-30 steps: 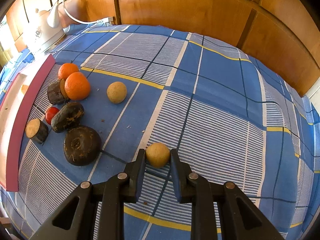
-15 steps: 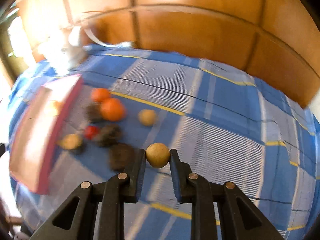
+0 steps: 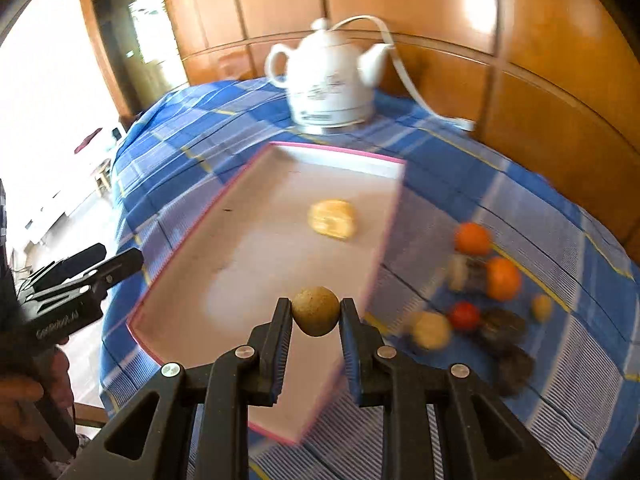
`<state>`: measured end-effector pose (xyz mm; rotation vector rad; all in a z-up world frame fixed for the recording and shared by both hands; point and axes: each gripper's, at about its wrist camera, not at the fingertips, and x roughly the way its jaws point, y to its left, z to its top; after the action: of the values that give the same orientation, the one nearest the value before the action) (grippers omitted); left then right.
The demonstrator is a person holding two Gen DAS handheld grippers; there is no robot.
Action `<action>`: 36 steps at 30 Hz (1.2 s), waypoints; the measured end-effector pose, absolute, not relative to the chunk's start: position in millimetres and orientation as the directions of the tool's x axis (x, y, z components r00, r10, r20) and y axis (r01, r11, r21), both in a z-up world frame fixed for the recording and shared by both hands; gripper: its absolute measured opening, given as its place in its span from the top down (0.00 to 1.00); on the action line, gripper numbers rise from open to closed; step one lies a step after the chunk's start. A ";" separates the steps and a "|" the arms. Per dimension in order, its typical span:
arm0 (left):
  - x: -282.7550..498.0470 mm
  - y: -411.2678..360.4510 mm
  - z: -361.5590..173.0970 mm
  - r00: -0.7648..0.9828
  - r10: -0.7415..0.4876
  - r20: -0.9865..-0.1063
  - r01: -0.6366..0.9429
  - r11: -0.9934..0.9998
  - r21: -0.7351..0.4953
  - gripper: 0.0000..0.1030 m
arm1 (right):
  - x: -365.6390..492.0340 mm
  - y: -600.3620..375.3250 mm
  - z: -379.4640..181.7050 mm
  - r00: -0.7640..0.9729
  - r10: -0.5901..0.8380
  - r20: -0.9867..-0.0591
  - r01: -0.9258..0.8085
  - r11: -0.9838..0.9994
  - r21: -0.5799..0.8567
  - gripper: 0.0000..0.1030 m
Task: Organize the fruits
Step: 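Carry the tan potato into the tray and open the right gripper, then withdraw the right gripper from the tray back toward the fruit pile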
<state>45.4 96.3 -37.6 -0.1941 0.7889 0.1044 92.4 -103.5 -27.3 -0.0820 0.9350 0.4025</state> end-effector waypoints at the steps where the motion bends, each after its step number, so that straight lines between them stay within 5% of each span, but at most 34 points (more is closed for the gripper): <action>1: 44.7 100.6 -38.2 0.701 0.026 -0.713 -0.174 0.975 -0.136 0.23 | 97.5 -93.6 -30.7 0.518 0.299 -0.801 -0.376 0.921 0.101 0.77; 20: 40.8 116.5 -46.6 0.694 0.036 -0.719 -0.186 0.974 -0.132 0.23 | 118.6 -51.0 -61.9 0.516 0.199 -0.833 -0.359 0.933 0.001 0.71; 36: 37.1 95.8 -38.7 0.712 0.007 -0.703 -0.127 0.985 -0.120 0.23 | 83.0 -81.9 -13.4 0.702 0.130 -0.700 -0.209 0.977 -0.028 0.69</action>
<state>37.1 95.8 -38.7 -0.1639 0.7763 0.0748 83.0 -81.9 -13.4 -0.1083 0.7698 0.1892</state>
